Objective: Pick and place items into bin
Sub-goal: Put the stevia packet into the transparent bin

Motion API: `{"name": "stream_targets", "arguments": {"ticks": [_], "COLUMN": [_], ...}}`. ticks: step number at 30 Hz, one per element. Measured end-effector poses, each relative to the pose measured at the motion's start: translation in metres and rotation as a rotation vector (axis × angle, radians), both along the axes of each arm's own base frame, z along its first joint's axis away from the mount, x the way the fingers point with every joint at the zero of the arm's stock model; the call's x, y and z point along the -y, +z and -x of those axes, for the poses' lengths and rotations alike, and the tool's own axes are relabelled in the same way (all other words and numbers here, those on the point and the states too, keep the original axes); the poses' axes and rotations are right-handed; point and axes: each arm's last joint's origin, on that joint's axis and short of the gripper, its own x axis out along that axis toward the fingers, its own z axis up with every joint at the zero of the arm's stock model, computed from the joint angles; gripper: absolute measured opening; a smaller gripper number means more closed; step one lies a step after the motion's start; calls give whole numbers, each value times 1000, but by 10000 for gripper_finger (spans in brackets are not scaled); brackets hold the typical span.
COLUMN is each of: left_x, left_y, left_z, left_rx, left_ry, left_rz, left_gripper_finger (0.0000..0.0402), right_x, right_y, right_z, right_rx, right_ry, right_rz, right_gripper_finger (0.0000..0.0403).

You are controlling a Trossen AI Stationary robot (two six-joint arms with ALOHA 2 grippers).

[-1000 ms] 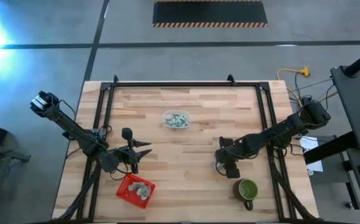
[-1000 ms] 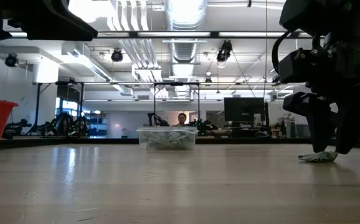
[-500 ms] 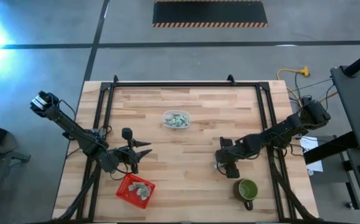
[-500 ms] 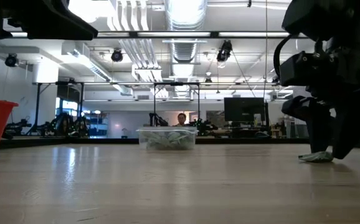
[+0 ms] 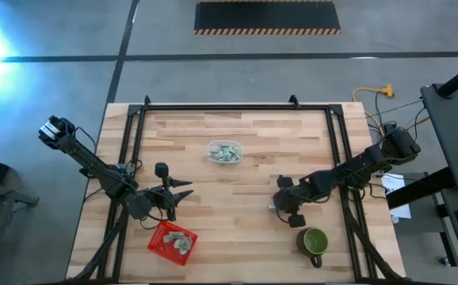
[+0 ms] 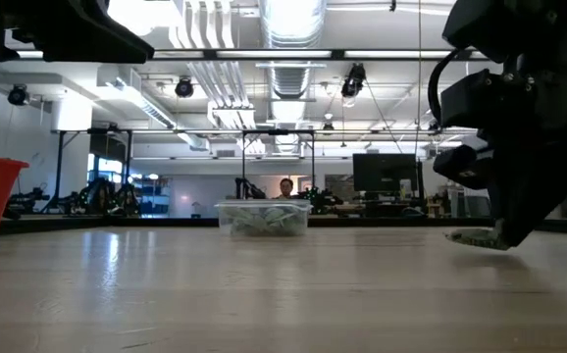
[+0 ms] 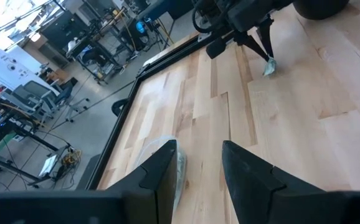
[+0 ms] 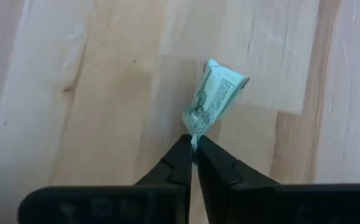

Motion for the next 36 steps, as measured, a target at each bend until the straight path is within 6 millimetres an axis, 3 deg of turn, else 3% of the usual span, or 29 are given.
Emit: {"name": "stream_targets", "arguments": {"ticks": [10, 21, 27, 36], "left_x": [0, 0, 0, 0], "left_y": [0, 0, 0, 0], "left_z": [0, 0, 0, 0], "left_rx": [0, 5, 5, 3], "left_ry": [0, 0, 0, -2], "left_rz": [0, 3, 3, -3], "left_gripper_finger": [111, 111, 111, 111], "right_x": [-1, 6, 38, 111], "right_y": [6, 41, 56, 73], "right_z": [-9, -43, -62, -75], "right_rx": [117, 392, 491, 659], "right_ry": [100, 195, 156, 73], "right_rz": [99, 375, 449, 365], "right_gripper_finger": [9, 8, 8, 8]}}
